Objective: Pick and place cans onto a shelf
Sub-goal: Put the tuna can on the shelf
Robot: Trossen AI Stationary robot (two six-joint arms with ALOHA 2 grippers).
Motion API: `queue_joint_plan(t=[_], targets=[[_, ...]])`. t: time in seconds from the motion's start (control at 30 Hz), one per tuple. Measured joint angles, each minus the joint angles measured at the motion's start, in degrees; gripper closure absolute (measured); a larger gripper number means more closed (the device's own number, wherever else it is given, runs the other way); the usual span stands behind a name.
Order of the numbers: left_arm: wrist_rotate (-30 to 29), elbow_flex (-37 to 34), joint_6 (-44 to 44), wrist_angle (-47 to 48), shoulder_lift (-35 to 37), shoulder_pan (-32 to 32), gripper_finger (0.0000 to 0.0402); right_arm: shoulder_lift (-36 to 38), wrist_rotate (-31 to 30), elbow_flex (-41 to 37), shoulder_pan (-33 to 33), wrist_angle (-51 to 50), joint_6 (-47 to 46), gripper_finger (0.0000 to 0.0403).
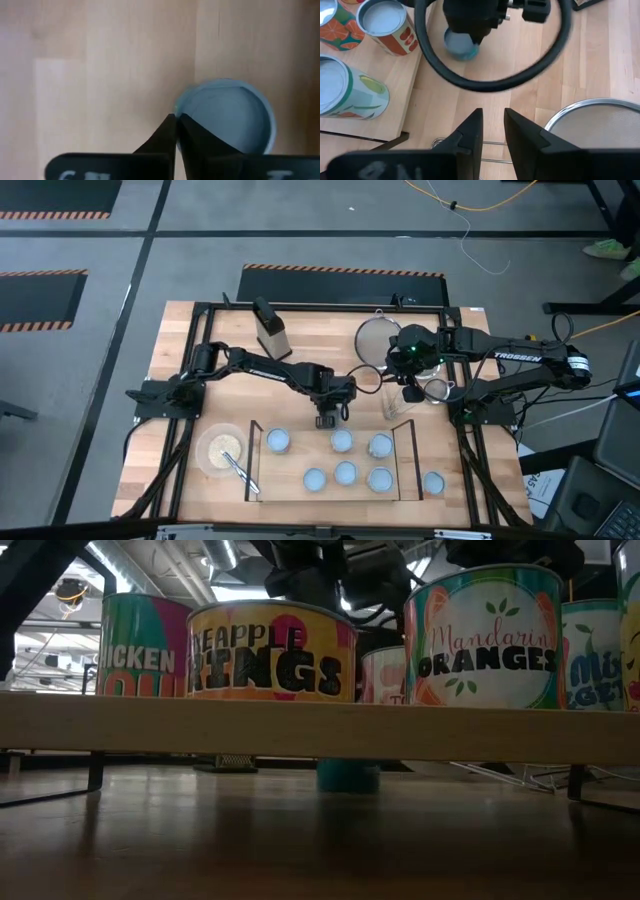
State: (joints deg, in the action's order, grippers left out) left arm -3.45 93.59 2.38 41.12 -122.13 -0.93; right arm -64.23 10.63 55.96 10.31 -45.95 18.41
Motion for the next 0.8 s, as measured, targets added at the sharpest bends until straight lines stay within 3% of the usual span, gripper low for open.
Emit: queue_joint_plan(t=[0.5, 0.8], targets=[[-3.6, 0.2, -9.9, 5.7, 8.2, 5.0, 0.0400, 0.0, 0.0, 0.0, 0.0, -0.4, -0.1, 0.0320], [1.7, 0.3, -25.8, 8.3, 13.6, 6.9, 0.0401, 0.0, 0.0, 0.0, 0.0, -0.1, 0.0, 0.0320]])
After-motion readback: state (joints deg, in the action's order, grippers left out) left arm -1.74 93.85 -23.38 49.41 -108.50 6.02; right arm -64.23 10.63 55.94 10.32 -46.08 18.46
